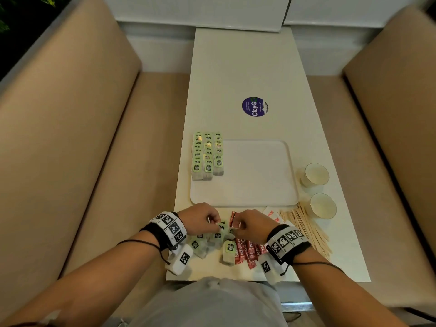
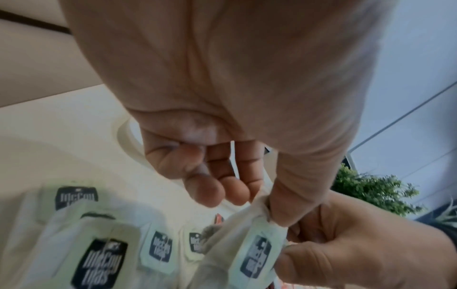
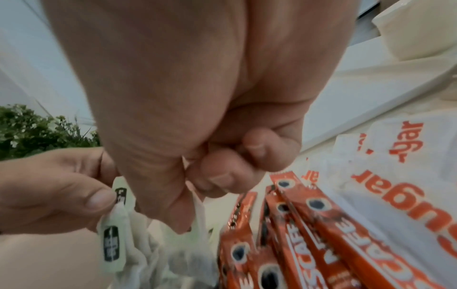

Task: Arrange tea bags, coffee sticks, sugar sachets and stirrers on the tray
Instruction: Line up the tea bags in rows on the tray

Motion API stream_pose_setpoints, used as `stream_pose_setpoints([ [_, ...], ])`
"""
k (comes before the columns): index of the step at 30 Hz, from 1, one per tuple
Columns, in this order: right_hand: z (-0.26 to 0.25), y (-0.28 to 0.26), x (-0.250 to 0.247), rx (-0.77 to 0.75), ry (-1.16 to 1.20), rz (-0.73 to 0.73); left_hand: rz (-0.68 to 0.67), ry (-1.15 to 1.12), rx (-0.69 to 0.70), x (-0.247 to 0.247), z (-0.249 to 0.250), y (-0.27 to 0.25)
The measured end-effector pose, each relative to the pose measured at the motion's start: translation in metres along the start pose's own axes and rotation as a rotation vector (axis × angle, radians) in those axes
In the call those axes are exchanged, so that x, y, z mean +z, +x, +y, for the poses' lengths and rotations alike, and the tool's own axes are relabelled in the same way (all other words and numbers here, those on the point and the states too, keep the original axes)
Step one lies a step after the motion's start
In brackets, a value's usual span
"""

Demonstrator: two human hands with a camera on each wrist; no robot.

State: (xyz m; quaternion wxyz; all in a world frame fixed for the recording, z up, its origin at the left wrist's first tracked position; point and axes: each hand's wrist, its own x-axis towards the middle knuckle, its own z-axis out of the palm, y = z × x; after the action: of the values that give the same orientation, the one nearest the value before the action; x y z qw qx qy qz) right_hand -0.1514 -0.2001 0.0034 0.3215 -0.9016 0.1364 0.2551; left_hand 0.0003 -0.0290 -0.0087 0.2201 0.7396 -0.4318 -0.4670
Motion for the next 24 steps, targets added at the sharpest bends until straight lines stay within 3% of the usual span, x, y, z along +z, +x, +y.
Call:
stream_pose_setpoints([
  [10, -0.01, -0.012, -0.034, -0.012, 0.247, 0.156, 0.123, -0.199, -0.031, -0.016, -0.003, 0.002],
  [13, -0.016, -0.009, -0.038, -0.056, 0.277, 0.143, 0.148, -0.363, -0.051, -0.02, -0.003, 0.004],
  [19, -0.028, 0.006, -0.044, -0.106, 0.316, 0.238, 0.056, -0.835, -0.099, -0.024, 0.015, 0.01],
  [21, -0.028, 0.015, -0.043, -0.092, 0.328, 0.266, 0.042, -0.83, -0.076, -0.025, 0.019, 0.011],
  [24, -0.025, 0.026, -0.037, -0.063, 0.323, 0.277, 0.107, -0.607, -0.066, -0.023, 0.017, 0.014],
])
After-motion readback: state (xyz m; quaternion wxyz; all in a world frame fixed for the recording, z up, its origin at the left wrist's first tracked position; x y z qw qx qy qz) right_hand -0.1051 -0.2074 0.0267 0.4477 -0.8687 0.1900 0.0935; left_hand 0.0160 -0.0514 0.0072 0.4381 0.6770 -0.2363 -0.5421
